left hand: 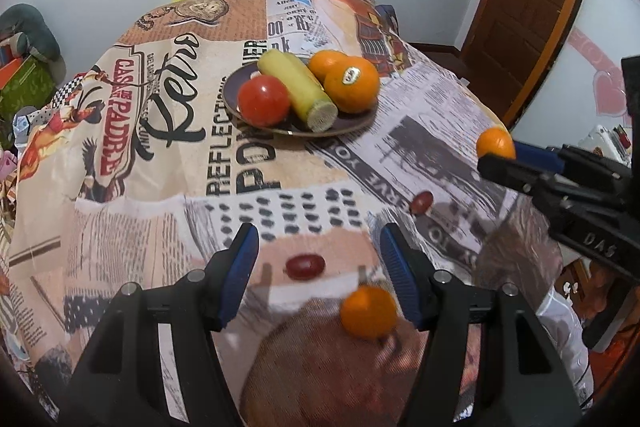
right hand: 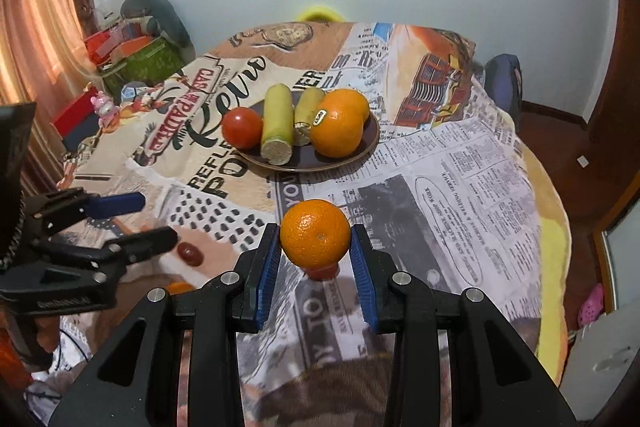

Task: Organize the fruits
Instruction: 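Grasp a small mandarin with the left tool while the right tool grasps another mandarin, then carry both mandarins over the plate with both tools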

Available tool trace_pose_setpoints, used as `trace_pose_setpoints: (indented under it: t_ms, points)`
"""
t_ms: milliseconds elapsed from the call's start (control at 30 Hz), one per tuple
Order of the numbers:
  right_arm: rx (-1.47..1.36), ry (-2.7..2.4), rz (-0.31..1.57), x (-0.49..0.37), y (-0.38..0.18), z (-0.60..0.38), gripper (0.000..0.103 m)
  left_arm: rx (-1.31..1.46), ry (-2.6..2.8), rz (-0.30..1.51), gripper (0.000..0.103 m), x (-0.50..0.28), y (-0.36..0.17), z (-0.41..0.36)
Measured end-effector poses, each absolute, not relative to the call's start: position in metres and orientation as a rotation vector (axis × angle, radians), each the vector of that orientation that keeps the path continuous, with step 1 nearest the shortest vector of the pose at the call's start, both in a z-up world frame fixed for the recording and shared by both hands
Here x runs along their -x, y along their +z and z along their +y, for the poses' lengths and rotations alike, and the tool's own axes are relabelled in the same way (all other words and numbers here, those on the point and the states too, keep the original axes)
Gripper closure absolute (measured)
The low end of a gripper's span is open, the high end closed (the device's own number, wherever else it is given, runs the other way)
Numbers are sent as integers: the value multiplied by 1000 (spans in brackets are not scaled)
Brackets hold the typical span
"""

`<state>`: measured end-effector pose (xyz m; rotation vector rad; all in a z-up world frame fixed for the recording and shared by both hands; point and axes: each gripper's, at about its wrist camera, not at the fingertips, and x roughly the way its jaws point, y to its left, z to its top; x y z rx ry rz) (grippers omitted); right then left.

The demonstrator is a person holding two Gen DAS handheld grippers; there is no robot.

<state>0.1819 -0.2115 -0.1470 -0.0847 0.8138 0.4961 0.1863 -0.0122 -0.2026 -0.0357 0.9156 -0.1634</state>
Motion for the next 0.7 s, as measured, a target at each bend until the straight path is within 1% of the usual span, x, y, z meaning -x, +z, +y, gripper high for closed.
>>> trace_pose_setpoints:
  t_ms: [467,500,567,633,667,700]
  points:
    - [72,501,814,-165,-147,-217,71,55,-218,1037,40,-168,-242,-37]
    - [73,501,815,-165,-147,-217,71,52,-222,1038,42,-167,-243,-38]
    - [71,502,817,-164,-149,-218,71,44,-235,1031,50,-165,-243,-41]
    - [69,505,821,-164,-150,-217,71,34,-246,1029,60,-165,-243,-43]
    - [69,504,822,-165,-150,-217,71,29,-249,1028,62,-165,-243,-44]
    - [69,505,822,-165,-150,-217,71,21,-247,1025,66,-165,-243,-44]
